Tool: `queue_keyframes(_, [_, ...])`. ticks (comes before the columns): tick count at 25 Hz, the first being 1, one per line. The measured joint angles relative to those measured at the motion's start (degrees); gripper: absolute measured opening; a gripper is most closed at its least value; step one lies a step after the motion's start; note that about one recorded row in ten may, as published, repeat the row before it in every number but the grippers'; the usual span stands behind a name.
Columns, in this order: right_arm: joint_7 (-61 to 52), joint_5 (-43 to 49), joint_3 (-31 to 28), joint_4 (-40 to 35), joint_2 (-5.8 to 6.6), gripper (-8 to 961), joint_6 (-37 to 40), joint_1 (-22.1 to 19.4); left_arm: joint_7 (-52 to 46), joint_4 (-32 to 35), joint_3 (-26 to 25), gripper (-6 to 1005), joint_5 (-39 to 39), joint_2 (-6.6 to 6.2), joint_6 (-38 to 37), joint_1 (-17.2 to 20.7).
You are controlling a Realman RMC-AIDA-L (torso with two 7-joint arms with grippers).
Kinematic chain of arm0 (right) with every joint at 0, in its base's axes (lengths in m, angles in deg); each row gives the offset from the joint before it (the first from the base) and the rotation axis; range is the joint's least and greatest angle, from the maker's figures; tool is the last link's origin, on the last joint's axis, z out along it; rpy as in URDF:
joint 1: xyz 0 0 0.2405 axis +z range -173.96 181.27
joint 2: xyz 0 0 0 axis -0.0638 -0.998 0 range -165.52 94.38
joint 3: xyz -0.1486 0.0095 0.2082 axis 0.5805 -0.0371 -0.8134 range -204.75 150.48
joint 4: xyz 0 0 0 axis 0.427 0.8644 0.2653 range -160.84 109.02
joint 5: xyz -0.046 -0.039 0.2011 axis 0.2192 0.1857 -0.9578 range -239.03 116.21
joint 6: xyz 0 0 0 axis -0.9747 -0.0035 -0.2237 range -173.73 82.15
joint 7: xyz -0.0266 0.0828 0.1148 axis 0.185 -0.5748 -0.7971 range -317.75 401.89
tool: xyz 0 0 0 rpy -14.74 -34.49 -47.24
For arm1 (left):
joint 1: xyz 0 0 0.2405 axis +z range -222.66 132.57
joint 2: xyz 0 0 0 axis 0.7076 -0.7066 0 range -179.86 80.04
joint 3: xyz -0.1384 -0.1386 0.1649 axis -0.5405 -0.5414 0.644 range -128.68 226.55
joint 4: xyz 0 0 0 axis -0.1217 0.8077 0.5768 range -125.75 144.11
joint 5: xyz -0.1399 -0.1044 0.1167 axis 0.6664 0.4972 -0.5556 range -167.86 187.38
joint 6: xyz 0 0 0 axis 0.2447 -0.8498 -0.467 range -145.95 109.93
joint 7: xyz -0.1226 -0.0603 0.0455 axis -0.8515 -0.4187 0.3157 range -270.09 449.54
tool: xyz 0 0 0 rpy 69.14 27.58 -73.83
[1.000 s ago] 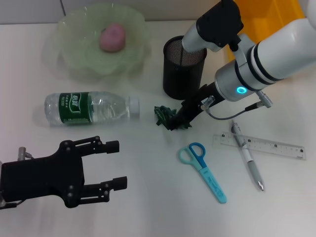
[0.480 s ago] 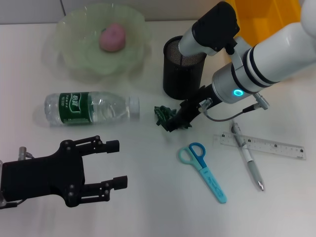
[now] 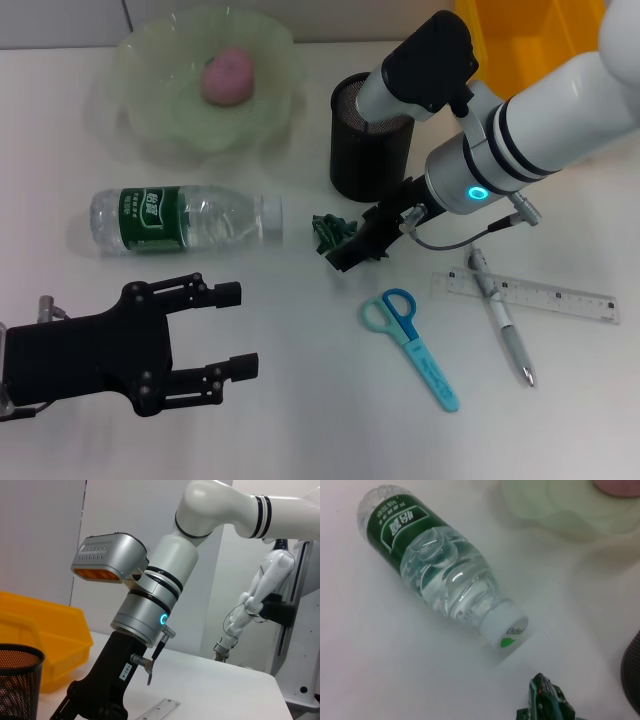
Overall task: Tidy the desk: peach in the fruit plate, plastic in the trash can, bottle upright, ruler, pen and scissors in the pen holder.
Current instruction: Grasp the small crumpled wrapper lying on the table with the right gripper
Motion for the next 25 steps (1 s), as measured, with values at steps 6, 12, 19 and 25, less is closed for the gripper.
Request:
queue_keyframes(6, [0.0,-0.1,0.5,1.0,-0.02,758,-0.2,0.7,0.0,-0.1,0.1,753,0.0,0.08,0.1,0.0])
queue_keyframes(12, [0.0,-0.1,0.4,1.9,-0.02,755,-0.3,1.3,0.0,-0.1,0.1,752,-0.1,0.15,0.1,0.0])
queue_keyframes(19, [0.3,-0.5,0.6,1.7,-0.02,751,-0.4,1.3,0.0,-0.1,0.1,753,-0.1,0.16,0.1,0.0])
queue_keyframes(25, [0.4,-0.7,1.0,1.7,-0.02,611,-0.4,1.4,0.1,-0.1,0.1,752,-0.2,0.16,0.4,-0.1])
